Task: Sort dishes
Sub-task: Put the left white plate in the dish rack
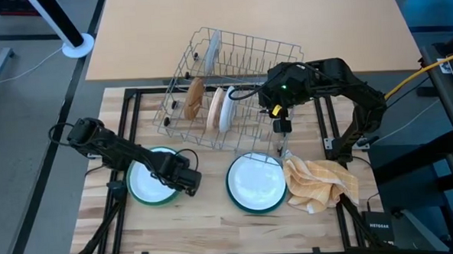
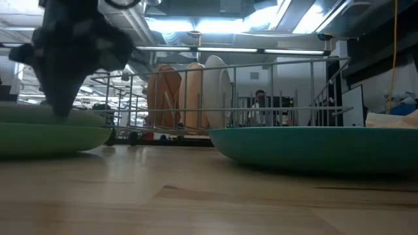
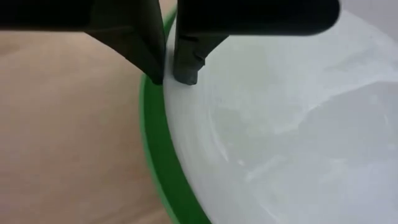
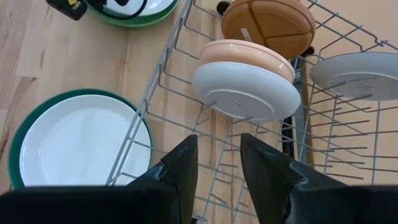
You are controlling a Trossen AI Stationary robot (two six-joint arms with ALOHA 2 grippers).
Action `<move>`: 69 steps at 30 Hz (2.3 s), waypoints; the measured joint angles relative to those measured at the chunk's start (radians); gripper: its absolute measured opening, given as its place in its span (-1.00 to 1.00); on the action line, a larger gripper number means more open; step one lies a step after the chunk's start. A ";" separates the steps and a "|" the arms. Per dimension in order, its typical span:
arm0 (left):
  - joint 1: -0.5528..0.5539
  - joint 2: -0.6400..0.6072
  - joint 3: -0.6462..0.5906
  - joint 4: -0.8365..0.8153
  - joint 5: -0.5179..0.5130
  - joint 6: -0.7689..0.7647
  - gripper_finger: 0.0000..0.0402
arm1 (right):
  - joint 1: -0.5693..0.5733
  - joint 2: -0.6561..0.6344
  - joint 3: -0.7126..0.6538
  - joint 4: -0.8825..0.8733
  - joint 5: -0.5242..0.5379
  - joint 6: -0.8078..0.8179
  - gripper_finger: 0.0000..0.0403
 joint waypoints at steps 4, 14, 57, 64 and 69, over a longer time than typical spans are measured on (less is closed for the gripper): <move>0.000 -0.002 0.058 -0.017 0.014 0.027 -1.00 | 0.000 0.000 0.000 -0.007 -0.023 0.000 -0.37; -0.001 -0.002 0.147 -0.024 0.015 0.032 -0.99 | 0.064 0.000 -0.040 -0.001 -0.269 -0.010 -0.37; -0.119 -0.003 0.173 -0.072 0.146 0.113 -1.00 | 0.420 0.193 -1.194 1.899 0.108 0.072 -0.37; -0.119 -0.003 0.173 -0.064 0.146 0.117 -1.00 | 0.402 0.335 -1.192 2.121 0.129 -0.103 -0.37; -0.119 -0.003 0.174 -0.043 0.149 0.108 -1.00 | 0.403 0.414 -1.188 2.322 0.138 -0.286 -0.37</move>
